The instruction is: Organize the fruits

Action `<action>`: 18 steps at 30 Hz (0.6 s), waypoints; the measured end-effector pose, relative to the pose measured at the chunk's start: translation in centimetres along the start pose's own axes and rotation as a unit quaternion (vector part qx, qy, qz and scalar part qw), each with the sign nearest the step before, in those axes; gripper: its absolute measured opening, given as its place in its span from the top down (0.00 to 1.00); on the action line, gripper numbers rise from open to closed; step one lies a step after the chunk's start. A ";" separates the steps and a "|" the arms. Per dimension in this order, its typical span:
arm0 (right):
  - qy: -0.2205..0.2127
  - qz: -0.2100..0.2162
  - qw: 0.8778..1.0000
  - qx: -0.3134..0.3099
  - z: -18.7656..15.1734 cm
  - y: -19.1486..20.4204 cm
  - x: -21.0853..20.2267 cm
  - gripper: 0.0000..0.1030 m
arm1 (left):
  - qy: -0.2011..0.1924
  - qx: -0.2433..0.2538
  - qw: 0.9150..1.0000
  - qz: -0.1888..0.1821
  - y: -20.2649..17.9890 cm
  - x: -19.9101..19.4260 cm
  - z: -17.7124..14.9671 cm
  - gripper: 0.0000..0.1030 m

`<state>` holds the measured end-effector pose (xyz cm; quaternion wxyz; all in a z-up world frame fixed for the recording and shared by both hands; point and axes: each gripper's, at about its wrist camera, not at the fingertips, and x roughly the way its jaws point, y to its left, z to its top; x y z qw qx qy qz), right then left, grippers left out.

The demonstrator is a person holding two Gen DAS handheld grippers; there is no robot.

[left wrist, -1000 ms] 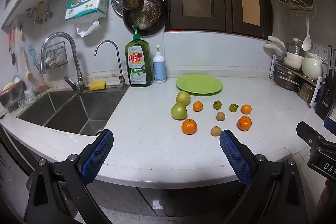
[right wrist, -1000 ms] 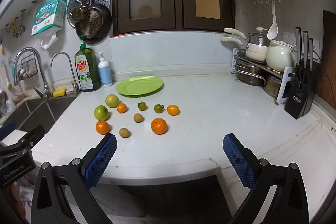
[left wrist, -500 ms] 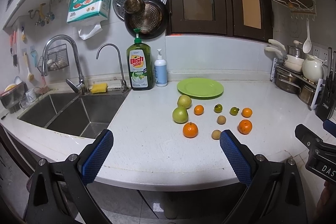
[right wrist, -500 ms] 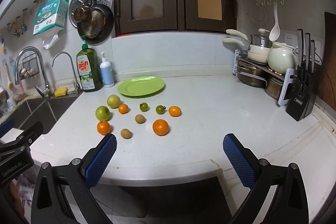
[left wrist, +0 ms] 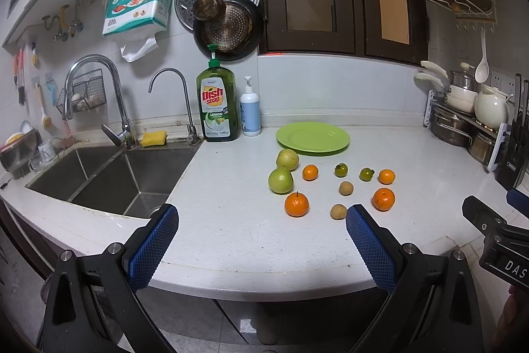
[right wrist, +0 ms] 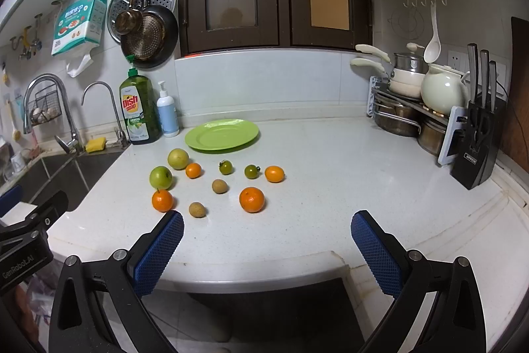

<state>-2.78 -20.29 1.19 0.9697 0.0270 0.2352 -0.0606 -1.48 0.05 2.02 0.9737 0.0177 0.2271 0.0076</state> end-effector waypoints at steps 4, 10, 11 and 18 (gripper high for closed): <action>0.000 0.000 1.000 0.000 0.0 0.0 0.0 0.01 | 0.001 0.000 1.000 -0.001 -0.1 0.1 0.1 0.00; 0.003 0.000 1.000 0.000 -0.1 0.0 0.2 0.01 | 0.001 0.000 1.000 -0.002 0.0 0.0 0.1 0.00; 0.003 0.000 1.000 0.000 -0.1 0.0 0.3 0.01 | 0.000 0.000 1.000 -0.002 0.0 0.1 0.1 0.00; 0.005 0.001 1.000 0.000 -0.2 0.1 0.4 0.01 | -0.001 0.001 1.000 0.000 0.1 0.3 0.2 0.00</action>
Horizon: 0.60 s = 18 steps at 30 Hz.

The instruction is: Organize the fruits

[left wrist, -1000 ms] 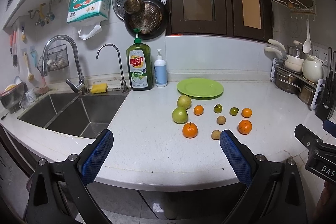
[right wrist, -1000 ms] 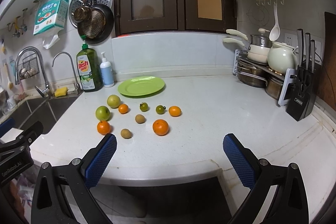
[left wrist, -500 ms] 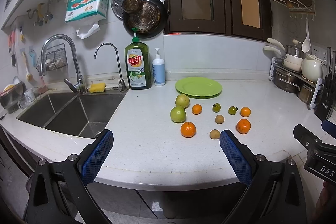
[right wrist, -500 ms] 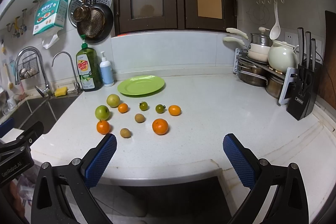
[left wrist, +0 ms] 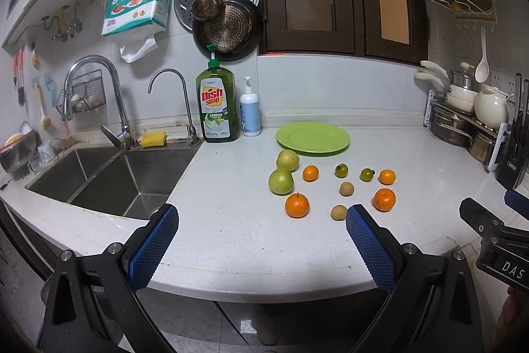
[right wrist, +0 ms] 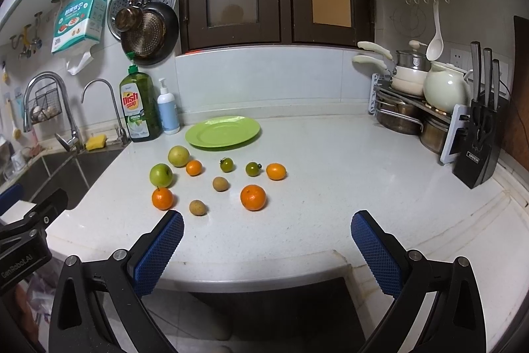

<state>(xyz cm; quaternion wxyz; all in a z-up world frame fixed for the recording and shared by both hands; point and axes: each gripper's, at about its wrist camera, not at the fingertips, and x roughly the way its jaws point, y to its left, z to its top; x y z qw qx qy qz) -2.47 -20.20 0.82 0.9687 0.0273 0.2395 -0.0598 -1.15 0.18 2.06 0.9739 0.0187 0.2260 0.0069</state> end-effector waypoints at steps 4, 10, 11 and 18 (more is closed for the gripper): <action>0.002 0.001 1.000 -0.001 0.0 0.2 0.2 0.01 | 0.000 0.000 1.000 0.001 0.0 0.1 0.0 0.00; 0.005 0.004 1.000 -0.003 0.1 0.6 0.8 0.01 | 0.002 0.001 1.000 0.000 0.2 0.5 0.1 0.00; 0.006 0.005 1.000 -0.003 0.1 0.6 0.8 0.01 | 0.002 0.002 1.000 -0.001 0.3 0.6 0.2 0.00; 0.015 0.007 1.000 -0.004 0.4 1.1 1.8 0.01 | 0.009 0.009 1.000 -0.004 0.6 2.0 0.3 0.00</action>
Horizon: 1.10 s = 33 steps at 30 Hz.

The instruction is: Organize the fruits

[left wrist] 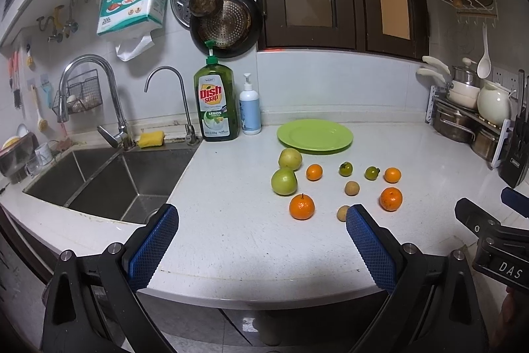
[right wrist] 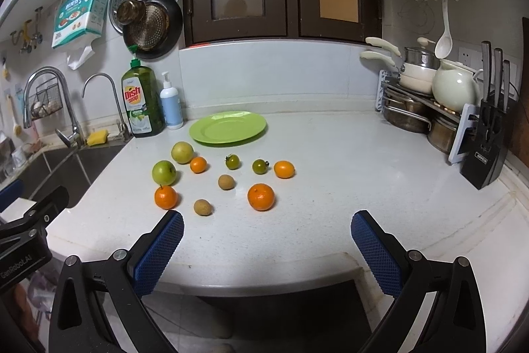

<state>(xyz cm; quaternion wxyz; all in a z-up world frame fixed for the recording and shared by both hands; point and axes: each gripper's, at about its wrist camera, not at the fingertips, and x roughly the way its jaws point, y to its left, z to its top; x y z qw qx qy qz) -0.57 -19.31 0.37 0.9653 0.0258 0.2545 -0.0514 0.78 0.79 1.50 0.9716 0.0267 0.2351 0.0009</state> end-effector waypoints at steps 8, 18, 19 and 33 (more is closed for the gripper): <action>0.024 0.019 0.999 -0.011 0.3 1.7 2.7 0.01 | 0.015 0.022 0.999 -0.022 0.7 3.3 0.4 0.09; 0.069 0.055 0.996 -0.030 0.8 5.0 8.5 0.17 | 0.053 0.077 0.991 -0.099 0.8 10.6 1.0 0.24; 0.077 0.058 0.995 -0.031 0.8 5.4 9.4 0.18 | 0.058 0.086 0.989 -0.110 0.7 11.3 1.0 0.26; 0.158 0.071 0.985 -0.007 0.0 7.7 17.1 0.48 | 0.114 0.177 0.946 -0.248 -0.9 19.2 0.1 0.43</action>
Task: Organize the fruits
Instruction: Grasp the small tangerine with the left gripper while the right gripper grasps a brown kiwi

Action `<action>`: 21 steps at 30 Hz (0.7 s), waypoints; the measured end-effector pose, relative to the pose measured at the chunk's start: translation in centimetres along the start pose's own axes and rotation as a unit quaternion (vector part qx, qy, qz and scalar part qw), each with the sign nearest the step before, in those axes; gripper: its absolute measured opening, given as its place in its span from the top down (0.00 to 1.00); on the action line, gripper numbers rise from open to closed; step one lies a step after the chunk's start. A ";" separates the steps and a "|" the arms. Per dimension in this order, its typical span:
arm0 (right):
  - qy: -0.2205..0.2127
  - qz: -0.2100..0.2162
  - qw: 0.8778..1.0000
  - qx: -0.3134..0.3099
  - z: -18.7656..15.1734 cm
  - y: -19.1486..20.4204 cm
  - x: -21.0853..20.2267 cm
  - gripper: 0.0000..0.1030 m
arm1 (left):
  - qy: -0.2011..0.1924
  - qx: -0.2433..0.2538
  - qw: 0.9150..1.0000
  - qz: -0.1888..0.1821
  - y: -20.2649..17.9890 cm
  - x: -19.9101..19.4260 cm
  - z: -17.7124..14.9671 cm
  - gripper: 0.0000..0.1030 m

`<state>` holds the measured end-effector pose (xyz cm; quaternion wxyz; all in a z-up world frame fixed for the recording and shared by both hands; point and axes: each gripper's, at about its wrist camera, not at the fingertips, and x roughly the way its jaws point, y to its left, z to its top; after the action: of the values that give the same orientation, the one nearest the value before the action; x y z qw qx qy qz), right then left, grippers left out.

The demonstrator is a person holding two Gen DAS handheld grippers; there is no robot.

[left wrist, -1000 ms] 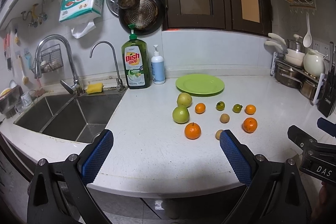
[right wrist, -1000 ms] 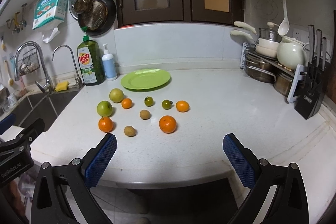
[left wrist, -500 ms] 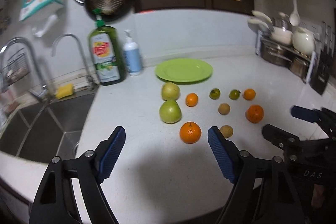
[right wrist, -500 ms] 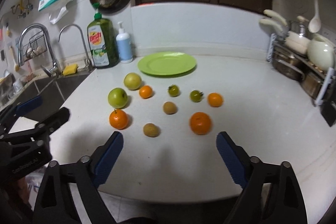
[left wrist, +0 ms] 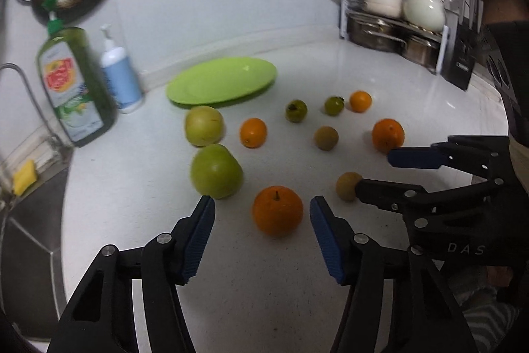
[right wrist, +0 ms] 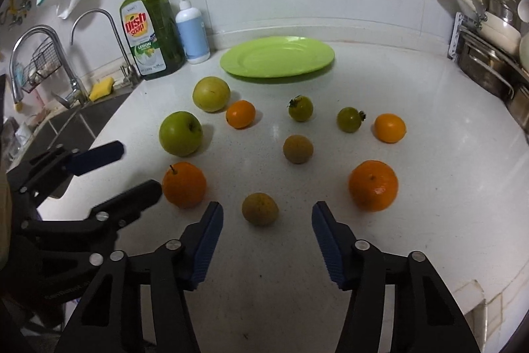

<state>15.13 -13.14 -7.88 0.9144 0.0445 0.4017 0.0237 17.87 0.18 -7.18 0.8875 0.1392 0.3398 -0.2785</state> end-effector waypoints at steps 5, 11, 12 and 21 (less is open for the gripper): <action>0.017 0.004 1.000 -0.010 0.4 0.2 1.0 0.53 | 0.015 0.000 1.000 -0.022 0.1 1.5 0.2 0.47; 0.035 0.021 0.999 -0.015 1.0 -0.1 2.1 0.59 | 0.037 -0.014 0.998 -0.038 0.0 2.9 0.3 0.54; 0.035 0.024 0.999 -0.016 1.1 -0.2 2.1 0.60 | 0.040 -0.014 0.998 -0.037 -0.1 3.2 0.2 0.55; 0.049 0.049 0.997 -0.024 1.0 -0.4 2.9 0.71 | 0.047 -0.026 0.998 -0.025 -0.2 3.7 0.1 0.60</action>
<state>17.83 -13.42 -9.33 0.8922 0.0406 0.4426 0.0807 20.09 -1.48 -9.58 0.8666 0.1208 0.3917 -0.2846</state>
